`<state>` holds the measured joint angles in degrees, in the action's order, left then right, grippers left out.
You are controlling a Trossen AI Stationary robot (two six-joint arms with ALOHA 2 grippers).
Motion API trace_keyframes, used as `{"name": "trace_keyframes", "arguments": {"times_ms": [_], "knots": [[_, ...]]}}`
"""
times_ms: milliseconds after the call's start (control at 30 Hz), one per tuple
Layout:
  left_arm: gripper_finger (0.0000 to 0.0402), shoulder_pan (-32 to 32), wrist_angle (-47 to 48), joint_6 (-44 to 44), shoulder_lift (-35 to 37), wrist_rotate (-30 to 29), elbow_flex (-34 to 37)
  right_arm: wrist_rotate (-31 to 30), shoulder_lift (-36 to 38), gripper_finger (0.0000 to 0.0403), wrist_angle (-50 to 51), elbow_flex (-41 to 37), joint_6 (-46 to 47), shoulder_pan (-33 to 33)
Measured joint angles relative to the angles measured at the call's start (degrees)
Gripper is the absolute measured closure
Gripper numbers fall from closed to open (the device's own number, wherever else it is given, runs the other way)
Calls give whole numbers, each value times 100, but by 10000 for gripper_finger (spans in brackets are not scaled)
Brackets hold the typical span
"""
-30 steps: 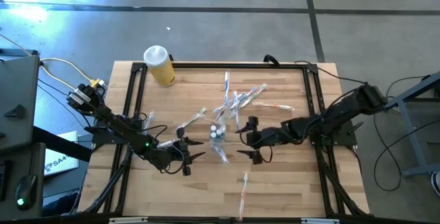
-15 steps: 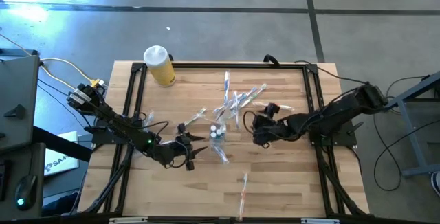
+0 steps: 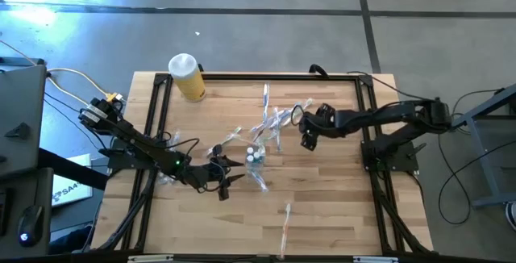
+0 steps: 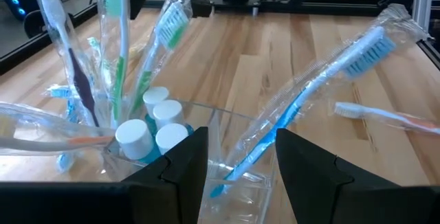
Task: Pick & Place toothbrushing station
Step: Put the orange toothbrush into the transparent organizer
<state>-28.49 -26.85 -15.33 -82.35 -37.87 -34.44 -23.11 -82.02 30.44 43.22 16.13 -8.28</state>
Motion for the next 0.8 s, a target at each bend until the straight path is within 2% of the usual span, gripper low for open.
{"name": "trace_keyframes", "arguments": {"times_ms": [167,267,367,567,667,800], "knots": [[236,0,0,0,0,0,0,524,-70,63,29,0,-147,-421],[236,0,0,0,-2,0,0,553,-312,63,78,0,-330,-622],[236,0,2,0,-2,0,0,831,-729,63,-27,0,-539,-781],[236,0,1,0,-4,0,0,731,-1324,69,-247,70,-925,-859],[236,0,-6,0,-4,0,0,747,-1337,97,-311,68,-917,-852],[236,0,-31,0,-4,0,0,893,-1203,175,-312,7,-917,-859]]}}
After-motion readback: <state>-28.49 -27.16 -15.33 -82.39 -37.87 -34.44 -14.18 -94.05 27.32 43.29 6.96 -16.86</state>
